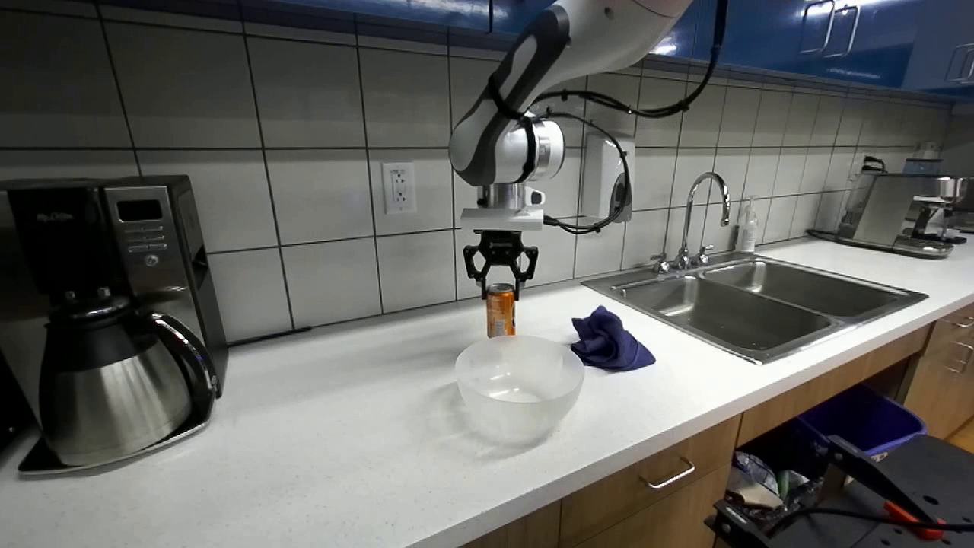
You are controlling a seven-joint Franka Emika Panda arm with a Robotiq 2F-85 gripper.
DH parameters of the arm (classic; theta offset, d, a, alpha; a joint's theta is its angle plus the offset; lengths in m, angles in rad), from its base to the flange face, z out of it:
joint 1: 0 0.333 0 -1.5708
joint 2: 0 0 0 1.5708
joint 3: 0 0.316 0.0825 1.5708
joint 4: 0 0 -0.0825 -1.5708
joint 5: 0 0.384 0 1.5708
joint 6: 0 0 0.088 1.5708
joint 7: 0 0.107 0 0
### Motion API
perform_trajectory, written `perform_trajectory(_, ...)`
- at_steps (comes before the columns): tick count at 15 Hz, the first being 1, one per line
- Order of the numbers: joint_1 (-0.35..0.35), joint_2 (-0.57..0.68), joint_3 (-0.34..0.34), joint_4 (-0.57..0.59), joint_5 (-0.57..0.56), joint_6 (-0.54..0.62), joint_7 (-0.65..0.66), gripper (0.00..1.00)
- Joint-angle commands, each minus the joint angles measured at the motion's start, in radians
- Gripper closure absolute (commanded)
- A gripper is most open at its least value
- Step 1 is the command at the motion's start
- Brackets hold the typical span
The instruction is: Put the can in the bowl
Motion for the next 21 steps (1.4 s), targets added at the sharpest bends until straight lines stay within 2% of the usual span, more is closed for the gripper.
perform_trajectory(1, -0.018, -0.134, -0.003, -0.173, 0.025, 0.047, -0.023, 0.62)
perform_trajectory(11, -0.063, -0.314, -0.018, -0.423, 0.029, 0.129, -0.046, 0.62)
perform_trajectory(21, -0.1, -0.526, -0.022, -0.6, 0.013, 0.112, -0.098, 0.62)
